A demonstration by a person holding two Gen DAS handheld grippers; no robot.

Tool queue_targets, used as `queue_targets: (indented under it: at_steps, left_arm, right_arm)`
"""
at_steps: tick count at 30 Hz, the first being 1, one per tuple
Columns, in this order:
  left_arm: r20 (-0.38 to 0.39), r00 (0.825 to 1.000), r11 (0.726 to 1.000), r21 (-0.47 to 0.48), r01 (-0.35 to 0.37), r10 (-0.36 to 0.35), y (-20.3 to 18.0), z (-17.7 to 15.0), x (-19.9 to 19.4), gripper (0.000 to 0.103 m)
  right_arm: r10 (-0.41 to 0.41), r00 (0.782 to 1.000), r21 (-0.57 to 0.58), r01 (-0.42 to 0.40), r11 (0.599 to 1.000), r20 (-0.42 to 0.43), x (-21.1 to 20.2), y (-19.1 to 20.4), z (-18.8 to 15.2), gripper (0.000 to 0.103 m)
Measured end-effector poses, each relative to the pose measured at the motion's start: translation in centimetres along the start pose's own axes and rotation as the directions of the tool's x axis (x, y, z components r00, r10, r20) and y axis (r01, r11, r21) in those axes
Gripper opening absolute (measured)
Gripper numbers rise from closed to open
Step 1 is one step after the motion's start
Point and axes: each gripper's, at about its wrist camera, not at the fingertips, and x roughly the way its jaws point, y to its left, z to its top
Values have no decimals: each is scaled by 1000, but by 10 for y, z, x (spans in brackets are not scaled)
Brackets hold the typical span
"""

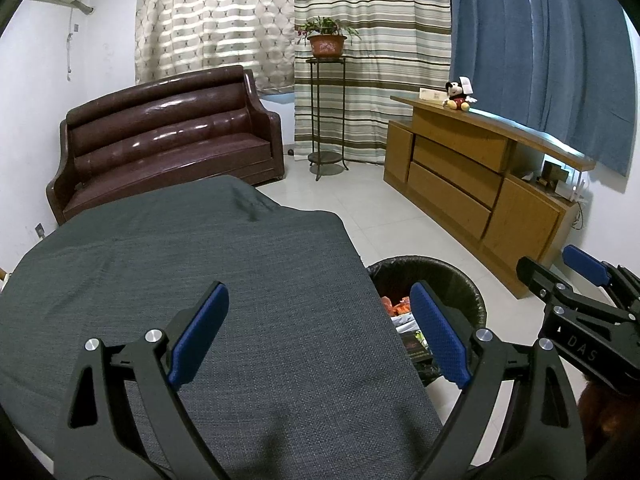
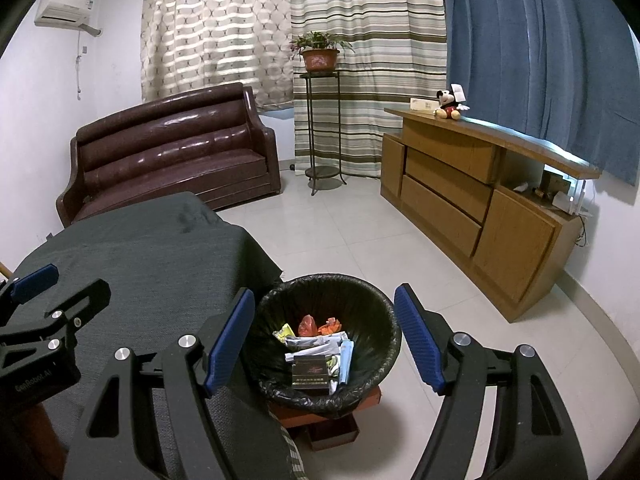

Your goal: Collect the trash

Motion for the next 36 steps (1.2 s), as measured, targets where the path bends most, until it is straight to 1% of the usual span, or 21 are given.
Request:
queue_targets:
  at_steps: [36]
  left_arm:
    - [-9, 1000, 1000, -5, 3, -3, -2, 0, -2, 90]
  right_arm:
    - [0, 1000, 0, 0, 1000, -2, 0, 0, 1, 71]
